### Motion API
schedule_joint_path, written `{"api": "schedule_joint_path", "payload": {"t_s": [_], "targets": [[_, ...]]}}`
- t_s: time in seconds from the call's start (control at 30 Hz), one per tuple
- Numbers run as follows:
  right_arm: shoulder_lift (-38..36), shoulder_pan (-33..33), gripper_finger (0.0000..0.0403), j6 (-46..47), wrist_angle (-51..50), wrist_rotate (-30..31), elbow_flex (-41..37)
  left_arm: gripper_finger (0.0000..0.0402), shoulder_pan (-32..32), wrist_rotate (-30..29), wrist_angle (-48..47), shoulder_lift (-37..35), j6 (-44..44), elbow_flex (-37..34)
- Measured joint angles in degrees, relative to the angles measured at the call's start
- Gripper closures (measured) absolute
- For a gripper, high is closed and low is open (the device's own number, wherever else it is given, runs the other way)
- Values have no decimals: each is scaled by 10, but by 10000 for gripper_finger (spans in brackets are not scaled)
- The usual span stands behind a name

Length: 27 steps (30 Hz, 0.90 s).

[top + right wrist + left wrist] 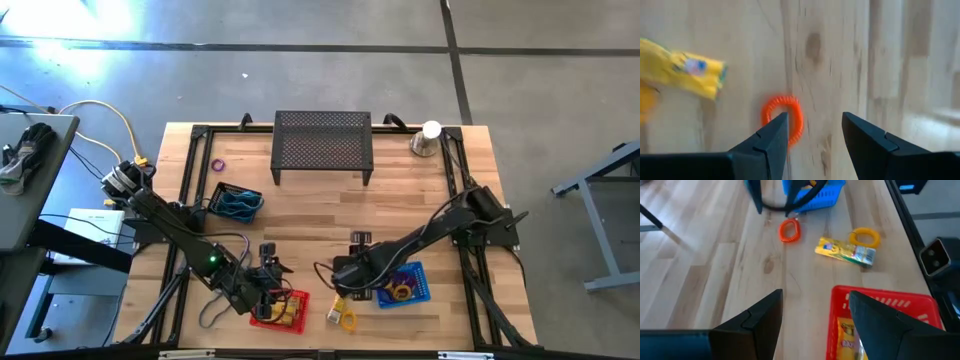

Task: Pick & Place Office Desk Supplies
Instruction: Put the orange spring keychain into the blue bin

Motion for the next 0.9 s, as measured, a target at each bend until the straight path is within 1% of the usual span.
{"api": "schedule_joint_path", "payload": {"t_s": [0.13, 0.27, 0.37, 0.57, 0.67, 0.77, 0.9], "targets": [[20, -12, 229, -9, 30, -24, -26, 182, 0, 12, -3, 0, 0, 0], [27, -24, 229, -26, 74, -23, -76, 182, 0, 12, -5, 0, 0, 0], [27, -30, 229, -19, 83, -23, -94, 182, 0, 12, -5, 0, 0, 0], [23, -44, 229, -11, 124, -81, -126, 182, 0, 12, -8, 0, 0, 0], [22, -52, 232, -3, 143, -92, -143, 182, 0, 12, -8, 0, 0, 0], [22, -59, 257, 1, 146, -102, -150, 182, 0, 12, -8, 0, 0, 0], [23, -65, 326, -15, 154, -111, -153, 182, 0, 12, -8, 0, 0, 0]]}}
